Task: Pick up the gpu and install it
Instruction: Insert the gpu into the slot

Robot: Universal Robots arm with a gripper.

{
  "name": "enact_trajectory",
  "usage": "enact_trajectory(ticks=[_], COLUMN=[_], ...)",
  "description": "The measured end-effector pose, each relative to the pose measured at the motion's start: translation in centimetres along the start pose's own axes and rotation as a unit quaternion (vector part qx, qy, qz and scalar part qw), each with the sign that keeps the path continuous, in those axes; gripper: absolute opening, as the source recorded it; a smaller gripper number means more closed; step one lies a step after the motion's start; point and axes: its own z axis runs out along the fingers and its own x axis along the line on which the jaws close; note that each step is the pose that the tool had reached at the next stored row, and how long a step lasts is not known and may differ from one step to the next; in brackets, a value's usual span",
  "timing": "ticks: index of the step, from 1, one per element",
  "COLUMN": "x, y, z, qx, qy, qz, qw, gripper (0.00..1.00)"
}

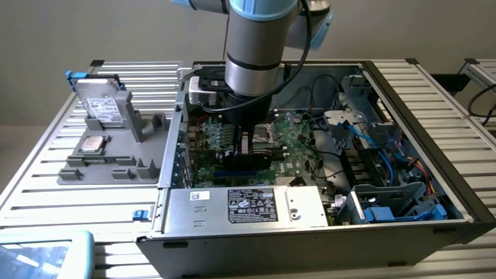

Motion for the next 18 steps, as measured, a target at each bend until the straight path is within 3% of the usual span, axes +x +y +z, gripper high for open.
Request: enact_trajectory(ticks=[4, 5, 18], x=[-0.01, -0.03, -0.31], y=[0.00, 0.00, 0.00], z=[-0.01, -0.01, 0.02], qx=[0.0000, 0.0000, 0.0000], qy=[0.0072, 0.0079, 0.0084], qz=[0.001, 0.001, 0.001], qw=[1.0000, 1.0000, 1.0000], gripper=[0.27, 0.27, 0.27])
